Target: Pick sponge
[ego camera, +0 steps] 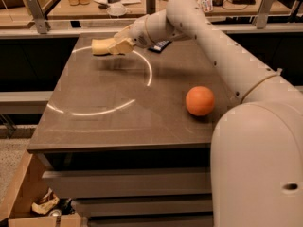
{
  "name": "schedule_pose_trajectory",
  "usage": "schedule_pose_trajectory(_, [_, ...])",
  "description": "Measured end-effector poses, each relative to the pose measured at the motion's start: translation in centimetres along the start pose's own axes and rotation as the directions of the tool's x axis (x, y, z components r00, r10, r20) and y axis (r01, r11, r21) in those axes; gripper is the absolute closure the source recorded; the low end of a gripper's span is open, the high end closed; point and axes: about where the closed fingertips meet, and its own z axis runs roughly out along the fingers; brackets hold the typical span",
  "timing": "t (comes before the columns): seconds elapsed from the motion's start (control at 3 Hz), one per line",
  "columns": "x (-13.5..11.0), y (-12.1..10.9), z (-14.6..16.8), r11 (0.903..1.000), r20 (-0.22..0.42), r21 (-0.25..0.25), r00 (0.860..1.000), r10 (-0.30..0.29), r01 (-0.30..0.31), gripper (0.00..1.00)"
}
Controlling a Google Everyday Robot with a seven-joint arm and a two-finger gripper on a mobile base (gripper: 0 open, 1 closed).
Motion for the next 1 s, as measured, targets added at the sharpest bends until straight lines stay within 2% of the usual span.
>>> schedule_pose_trajectory(0.33, [-2.1, -0.2, -9.0, 0.9798, -0.071, 0.135, 0.988, -0.139, 0.147, 1.00])
schedule_pose_trajectory(0.67, [-2.6, 2.0, -13.0, 0.9393, -0.149, 0.165, 0.949, -0.278, 0.301, 1.00])
schedule_pose_trajectory(1.0, [-2.6, 2.4, -12.9, 0.9383, -0.154, 0.158, 0.946, -0.284, 0.308, 1.00])
